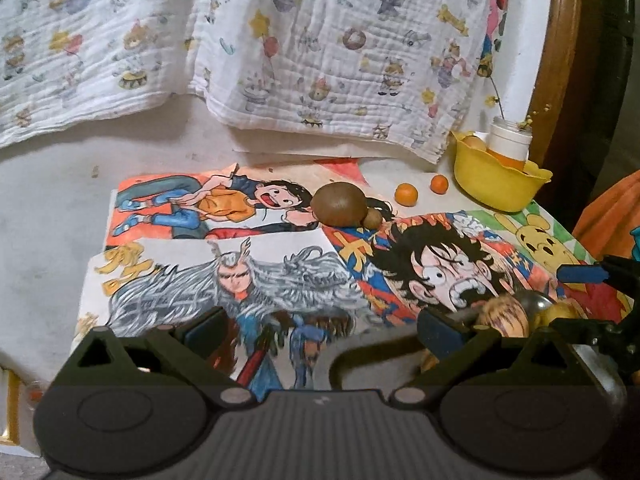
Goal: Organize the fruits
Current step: 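Move both tools toward the brown kiwi and the small orange mandarin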
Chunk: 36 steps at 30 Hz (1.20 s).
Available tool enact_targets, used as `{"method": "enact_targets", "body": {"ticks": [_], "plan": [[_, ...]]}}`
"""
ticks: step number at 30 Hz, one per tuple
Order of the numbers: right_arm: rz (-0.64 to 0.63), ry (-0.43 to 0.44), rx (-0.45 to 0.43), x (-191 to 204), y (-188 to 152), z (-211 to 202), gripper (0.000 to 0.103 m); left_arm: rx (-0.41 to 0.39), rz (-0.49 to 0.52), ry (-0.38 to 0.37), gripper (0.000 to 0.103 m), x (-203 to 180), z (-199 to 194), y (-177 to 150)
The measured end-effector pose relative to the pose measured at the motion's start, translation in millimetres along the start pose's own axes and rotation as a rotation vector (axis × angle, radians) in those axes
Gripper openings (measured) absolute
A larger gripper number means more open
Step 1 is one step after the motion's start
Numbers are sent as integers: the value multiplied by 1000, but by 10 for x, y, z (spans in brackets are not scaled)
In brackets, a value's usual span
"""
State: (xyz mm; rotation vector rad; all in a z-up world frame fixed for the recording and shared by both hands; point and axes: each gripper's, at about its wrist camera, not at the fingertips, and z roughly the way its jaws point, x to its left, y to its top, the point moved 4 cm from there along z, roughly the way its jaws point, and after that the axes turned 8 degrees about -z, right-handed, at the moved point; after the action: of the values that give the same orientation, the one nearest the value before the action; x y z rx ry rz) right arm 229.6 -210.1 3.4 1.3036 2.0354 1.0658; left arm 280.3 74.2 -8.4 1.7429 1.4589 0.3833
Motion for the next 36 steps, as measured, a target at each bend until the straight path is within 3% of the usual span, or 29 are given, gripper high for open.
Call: {"method": "enact_targets", "body": {"ticks": [8, 13, 18, 29, 36], "plan": [[-106, -11, 7, -176, 395, 307, 102, 41, 40, -5, 102, -50, 467, 334], [-218, 58, 45, -314, 543, 614, 102, 48, 68, -27, 102, -44, 759, 548], [-265, -17, 81, -524, 595, 940, 102, 47, 86, -44, 102, -41, 1093, 717], [-115, -153, 158, -936, 699, 1659, 84, 62, -66, -116, 102, -91, 1649, 877], [16, -136, 168, -1168, 742, 1865, 71, 89, -110, -153, 93, -148, 1821, 920]]}}
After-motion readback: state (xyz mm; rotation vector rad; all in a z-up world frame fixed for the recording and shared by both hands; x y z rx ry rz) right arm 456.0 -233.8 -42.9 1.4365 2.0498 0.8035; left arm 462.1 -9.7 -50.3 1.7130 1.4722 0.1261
